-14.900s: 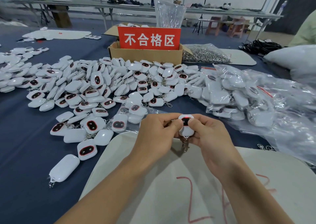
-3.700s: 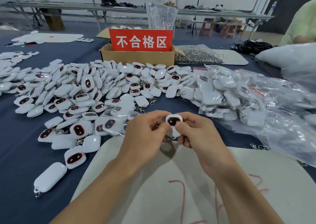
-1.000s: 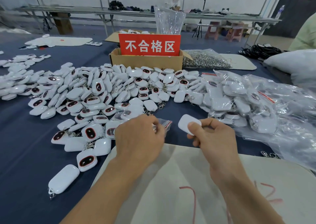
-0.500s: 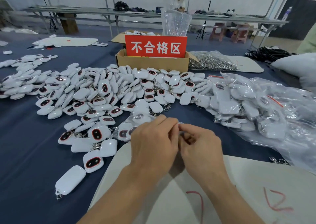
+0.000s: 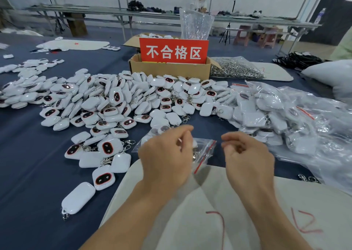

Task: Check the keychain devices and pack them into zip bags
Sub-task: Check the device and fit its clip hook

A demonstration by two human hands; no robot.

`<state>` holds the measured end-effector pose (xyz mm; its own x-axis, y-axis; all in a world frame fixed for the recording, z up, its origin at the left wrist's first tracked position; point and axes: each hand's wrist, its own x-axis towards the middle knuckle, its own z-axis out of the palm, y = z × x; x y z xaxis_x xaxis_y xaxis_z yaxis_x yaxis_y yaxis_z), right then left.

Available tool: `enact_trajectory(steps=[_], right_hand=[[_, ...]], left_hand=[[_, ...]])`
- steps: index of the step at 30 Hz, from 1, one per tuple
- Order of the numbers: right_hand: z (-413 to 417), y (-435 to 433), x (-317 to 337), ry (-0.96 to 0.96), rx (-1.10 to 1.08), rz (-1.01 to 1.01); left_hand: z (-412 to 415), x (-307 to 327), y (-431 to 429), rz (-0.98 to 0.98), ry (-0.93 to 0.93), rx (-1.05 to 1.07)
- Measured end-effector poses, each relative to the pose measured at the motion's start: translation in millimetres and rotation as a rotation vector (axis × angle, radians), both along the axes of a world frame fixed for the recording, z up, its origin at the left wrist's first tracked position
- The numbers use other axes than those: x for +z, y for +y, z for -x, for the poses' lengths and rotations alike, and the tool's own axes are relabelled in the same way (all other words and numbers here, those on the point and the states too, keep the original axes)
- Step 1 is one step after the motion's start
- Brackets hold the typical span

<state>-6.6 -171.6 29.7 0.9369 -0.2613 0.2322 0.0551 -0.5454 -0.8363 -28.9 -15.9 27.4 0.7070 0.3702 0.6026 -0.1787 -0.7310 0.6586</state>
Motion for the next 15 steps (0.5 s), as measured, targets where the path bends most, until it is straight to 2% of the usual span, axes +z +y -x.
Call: enact_trajectory(steps=[2,4,6,8,9,11,13,15], right_hand=[[3,5,-4,0.024,0.197,0.072],[4,9,-11,0.087,0.366,0.21],[3,11,-16,0.114,0.415,0.362],[1,11,-19,0.098,0.371,0.432],[1,11,-18,0.089,0.342,0.411],[1,11,-15,0.048,0.231,0.234],[3,12,-10,-0.027,0.154,0.064],[3,19,-5,-0.043,0.236,0.025]], left_hand=[[-3,8,14,0.162,-0.076,0.155],[-7,16,31,0.422,-0.091,0.218],[-10,20,44,0.616,-0.082,0.283],[-11,19,49,0.698,-0.064,0.326],[-12,18,50,0.711,-0.053,0.333],[-15,13,54,0.671,0.007,0.32],[-19,7,54,0.53,0.131,0.242],[-21,-1,51,0.296,0.231,0.123]])
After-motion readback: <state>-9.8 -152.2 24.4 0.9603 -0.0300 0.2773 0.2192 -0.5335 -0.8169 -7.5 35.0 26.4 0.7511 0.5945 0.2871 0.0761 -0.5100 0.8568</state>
